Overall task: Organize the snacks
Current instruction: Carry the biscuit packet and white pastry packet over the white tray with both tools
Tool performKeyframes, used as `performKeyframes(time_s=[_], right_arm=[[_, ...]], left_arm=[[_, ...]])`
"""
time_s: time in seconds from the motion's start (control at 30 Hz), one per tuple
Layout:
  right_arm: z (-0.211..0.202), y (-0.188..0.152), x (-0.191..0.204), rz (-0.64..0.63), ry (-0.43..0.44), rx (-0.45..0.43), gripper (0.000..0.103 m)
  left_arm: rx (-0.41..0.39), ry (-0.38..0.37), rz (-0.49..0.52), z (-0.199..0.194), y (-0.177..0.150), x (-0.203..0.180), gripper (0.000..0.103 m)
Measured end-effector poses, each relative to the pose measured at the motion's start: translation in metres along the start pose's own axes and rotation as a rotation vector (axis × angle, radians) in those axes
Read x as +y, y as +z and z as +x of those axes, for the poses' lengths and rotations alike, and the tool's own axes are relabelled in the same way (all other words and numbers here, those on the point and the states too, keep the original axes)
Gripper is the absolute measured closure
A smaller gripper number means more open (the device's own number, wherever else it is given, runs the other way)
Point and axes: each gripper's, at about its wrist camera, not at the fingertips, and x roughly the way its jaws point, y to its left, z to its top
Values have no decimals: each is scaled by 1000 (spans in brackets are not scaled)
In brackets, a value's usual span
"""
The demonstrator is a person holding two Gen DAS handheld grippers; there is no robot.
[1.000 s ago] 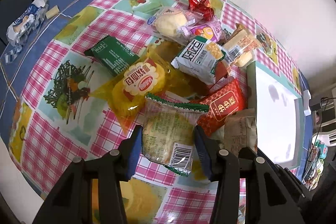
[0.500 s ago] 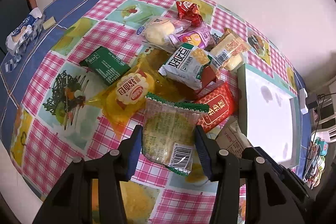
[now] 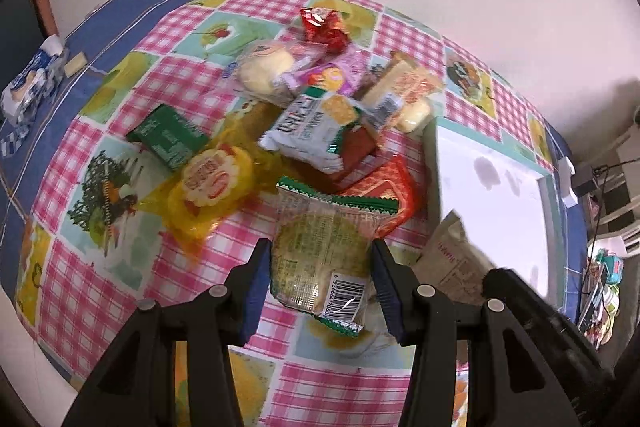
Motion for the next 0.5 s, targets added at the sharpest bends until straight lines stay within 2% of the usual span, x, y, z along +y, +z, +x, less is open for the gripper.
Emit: performKeyframes(time_s=[0.13, 0.27, 0.5], right_arm=[[-17, 6, -27, 71, -26, -51, 84], [-32, 10, -61, 154, -92, -90, 84], [-54, 13, -123, 288, -275, -154, 84]], left_arm=[[8, -36, 49, 2, -1, -22, 52], [17, -65, 104, 5, -3, -51, 52], [35, -103, 220, 21, -6, -109, 52]])
